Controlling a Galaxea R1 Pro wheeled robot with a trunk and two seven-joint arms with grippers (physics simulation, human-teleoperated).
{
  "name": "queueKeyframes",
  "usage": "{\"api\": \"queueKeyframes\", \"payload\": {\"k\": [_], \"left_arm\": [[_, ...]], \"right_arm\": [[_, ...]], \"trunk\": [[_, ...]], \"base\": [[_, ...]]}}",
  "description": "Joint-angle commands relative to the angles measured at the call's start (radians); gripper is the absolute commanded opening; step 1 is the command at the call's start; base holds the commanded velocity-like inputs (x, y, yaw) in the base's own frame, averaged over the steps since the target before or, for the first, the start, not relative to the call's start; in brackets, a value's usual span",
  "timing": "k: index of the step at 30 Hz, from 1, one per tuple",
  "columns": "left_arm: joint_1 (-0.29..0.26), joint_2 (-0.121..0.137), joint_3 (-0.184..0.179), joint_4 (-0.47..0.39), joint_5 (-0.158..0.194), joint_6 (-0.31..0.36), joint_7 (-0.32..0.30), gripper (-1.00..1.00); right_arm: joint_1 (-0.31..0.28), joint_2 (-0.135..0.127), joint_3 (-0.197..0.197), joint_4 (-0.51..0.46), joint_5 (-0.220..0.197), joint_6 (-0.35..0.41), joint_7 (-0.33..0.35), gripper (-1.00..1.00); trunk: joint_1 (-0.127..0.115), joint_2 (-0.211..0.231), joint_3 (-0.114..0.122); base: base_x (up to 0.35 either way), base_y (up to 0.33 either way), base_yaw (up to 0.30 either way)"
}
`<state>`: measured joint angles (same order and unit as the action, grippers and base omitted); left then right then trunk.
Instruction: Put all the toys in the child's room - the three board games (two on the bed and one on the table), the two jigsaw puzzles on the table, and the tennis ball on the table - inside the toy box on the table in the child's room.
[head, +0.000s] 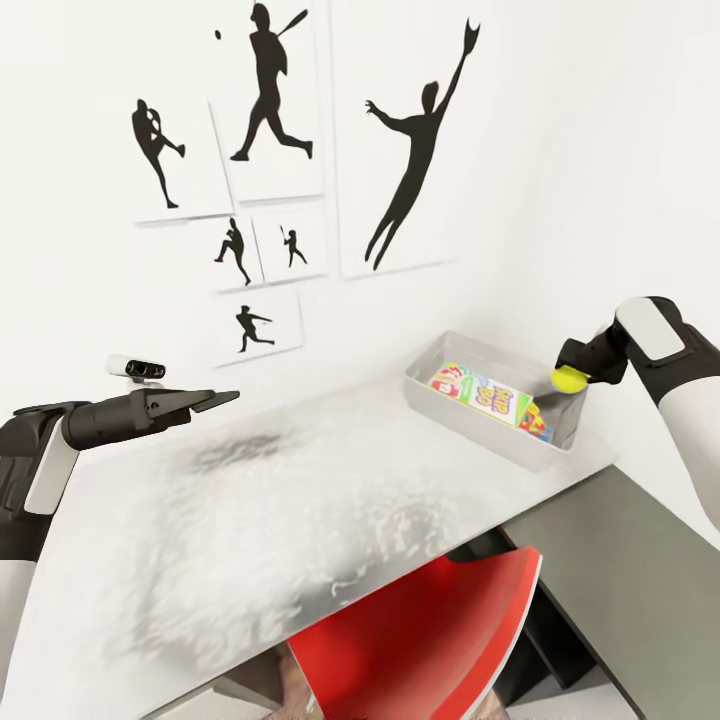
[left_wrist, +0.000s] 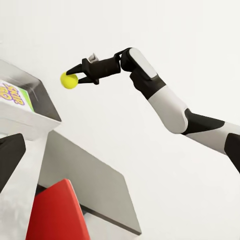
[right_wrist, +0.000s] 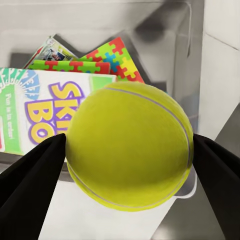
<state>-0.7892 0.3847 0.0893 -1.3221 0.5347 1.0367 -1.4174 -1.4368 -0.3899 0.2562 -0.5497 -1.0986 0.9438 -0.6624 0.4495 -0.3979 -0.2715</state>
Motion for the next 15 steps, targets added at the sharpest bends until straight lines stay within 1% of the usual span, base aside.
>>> {"api": "queueKeyframes", "payload": {"k": [1, 10, 15], "left_arm": [[-0.001, 0.000, 0.000, 0.000, 0.002, 0.011, -0.002, 1.00], [-0.001, 0.000, 0.000, 0.000, 0.003, 0.011, -0.002, 1.00], [-0.001, 0.000, 0.000, 0.000, 0.003, 0.011, -0.002, 1.00]], "right_arm": [[-0.001, -0.001, 0.008, -0.001, -0.011, 0.001, -0.008, -1.00], [-0.001, 0.000, 0.009, -0.001, -0.011, 0.007, -0.006, -1.00], [-0.001, -0.001, 0.008, -0.001, -0.013, 0.012, -0.004, -1.00]], "trunk": [[0.001, -0.002, -0.004], [0.001, -0.002, -0.018], [0.001, -0.002, -0.021]], "base": [[0.000, 0.000, 0.000], [0.000, 0.000, 0.000], [0.000, 0.000, 0.000]]}}
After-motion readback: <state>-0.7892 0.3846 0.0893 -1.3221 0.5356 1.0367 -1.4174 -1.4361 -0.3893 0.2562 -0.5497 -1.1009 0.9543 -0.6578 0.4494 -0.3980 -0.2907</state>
